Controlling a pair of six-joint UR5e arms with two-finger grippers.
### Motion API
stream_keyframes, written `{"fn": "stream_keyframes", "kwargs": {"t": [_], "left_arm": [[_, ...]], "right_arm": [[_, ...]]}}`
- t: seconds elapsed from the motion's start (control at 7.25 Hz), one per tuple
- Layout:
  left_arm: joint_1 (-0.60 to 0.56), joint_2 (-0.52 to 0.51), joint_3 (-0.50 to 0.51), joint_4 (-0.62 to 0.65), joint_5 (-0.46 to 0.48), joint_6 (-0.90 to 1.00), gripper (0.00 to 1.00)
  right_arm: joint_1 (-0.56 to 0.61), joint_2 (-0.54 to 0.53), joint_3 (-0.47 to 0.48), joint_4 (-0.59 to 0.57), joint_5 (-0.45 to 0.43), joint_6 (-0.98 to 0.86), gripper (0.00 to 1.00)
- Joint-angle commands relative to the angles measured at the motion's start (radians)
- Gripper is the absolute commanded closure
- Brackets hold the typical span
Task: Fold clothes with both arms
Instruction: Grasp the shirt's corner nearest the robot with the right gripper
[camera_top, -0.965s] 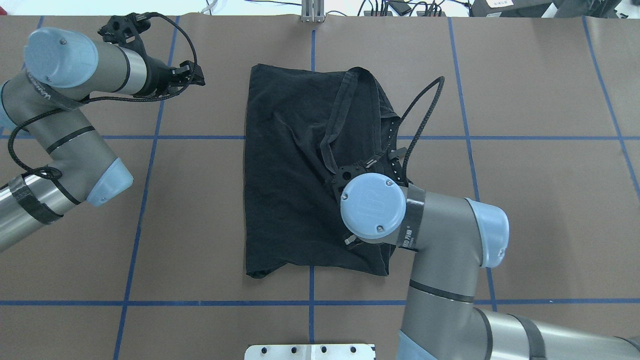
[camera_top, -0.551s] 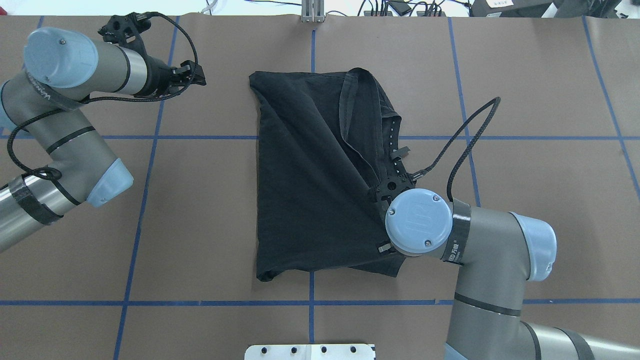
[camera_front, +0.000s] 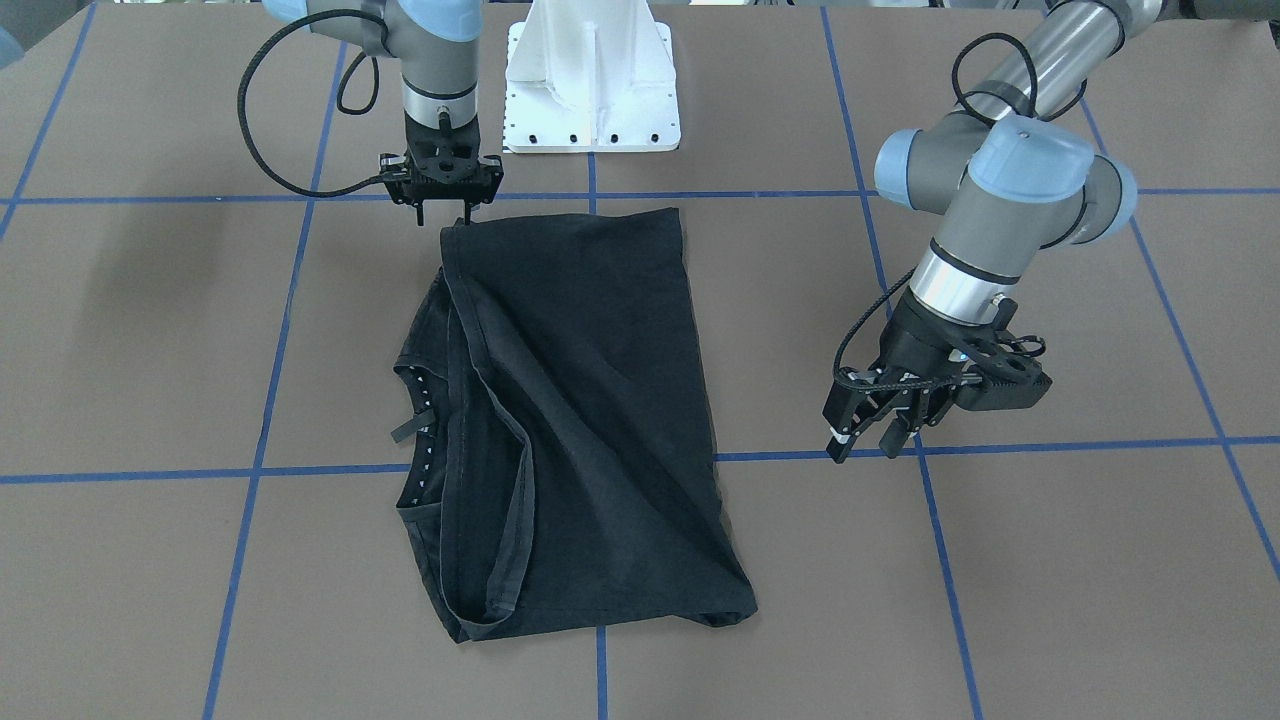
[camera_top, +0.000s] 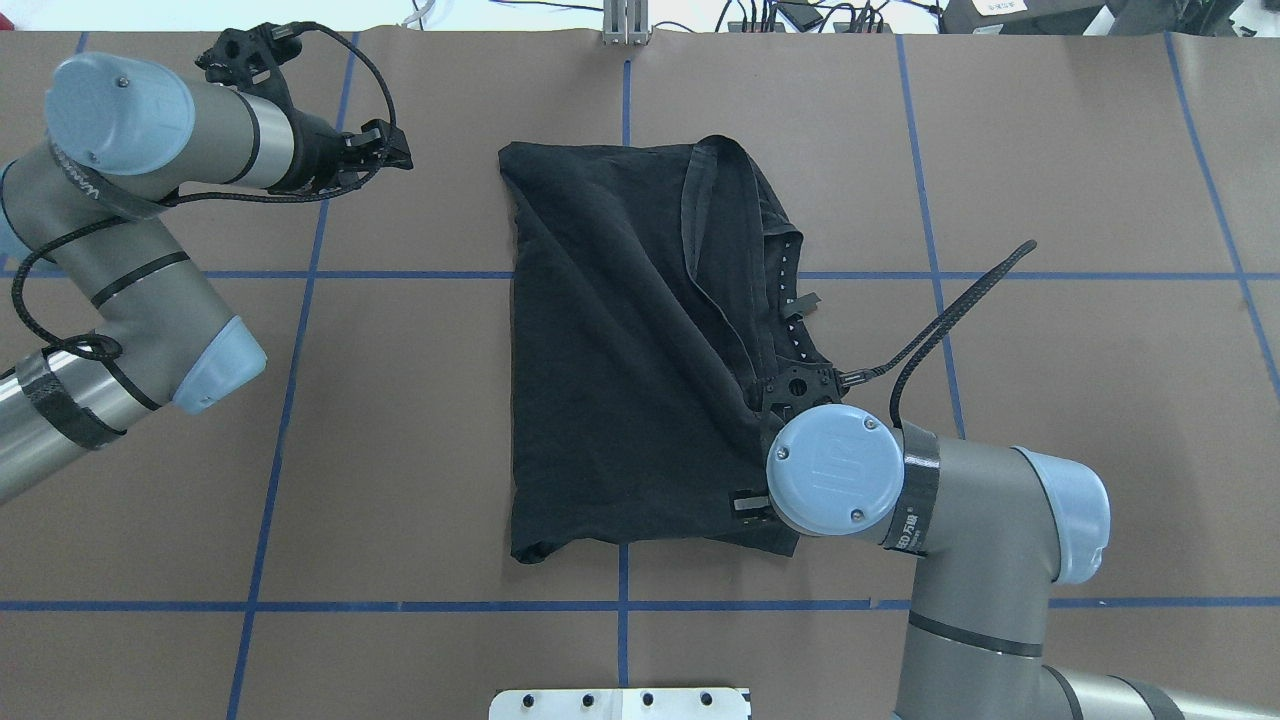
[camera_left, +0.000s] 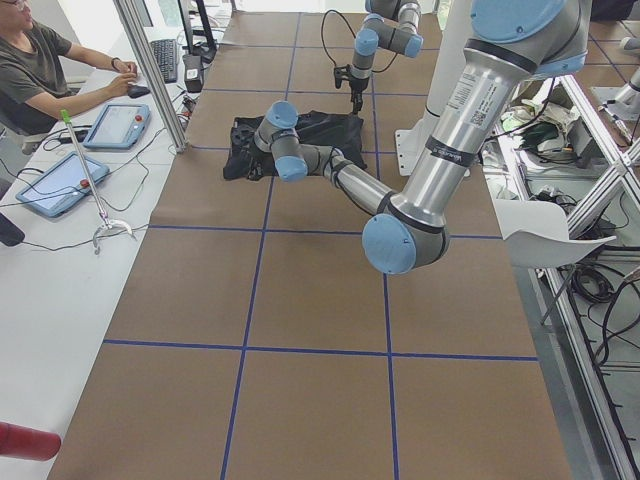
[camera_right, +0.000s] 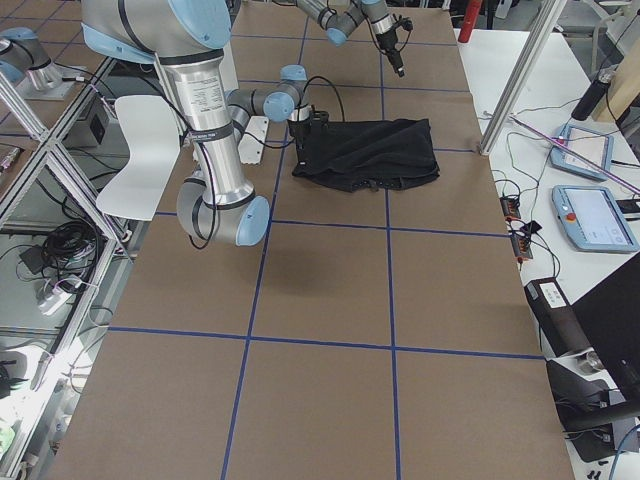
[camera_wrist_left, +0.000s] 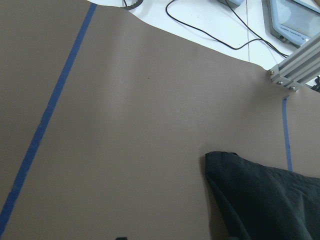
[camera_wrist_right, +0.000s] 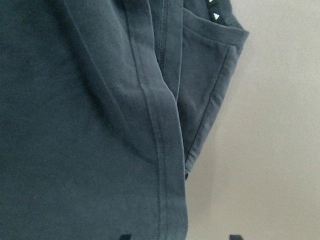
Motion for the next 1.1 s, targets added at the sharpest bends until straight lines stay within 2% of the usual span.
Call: {"fn": "stream_keyframes", "kwargs": {"t": [0.0,0.28,0.69,0.96], "left_arm": [[0.000,0.000,-0.001,0.009,0.000,-0.001,0.27],[0.001,0.000,-0.009,0.015,0.000,-0.001,0.27],[0.001,0.000,-0.009,0.015,0.000,-0.001,0.27],[0.001,0.000,-0.009,0.015,0.000,-0.001,0.27]], "right_arm": [[0.010,-0.016,-0.013,0.188,-0.013,0.468,0.00],[0.002,-0.073,-0.086,0.385,-0.098,0.877,0.00],[-0.009,-0.104,-0.120,0.425,-0.109,0.934,0.02],[-0.024,-0.096,-0.133,0.423,-0.140,0.941,0.08]]}}
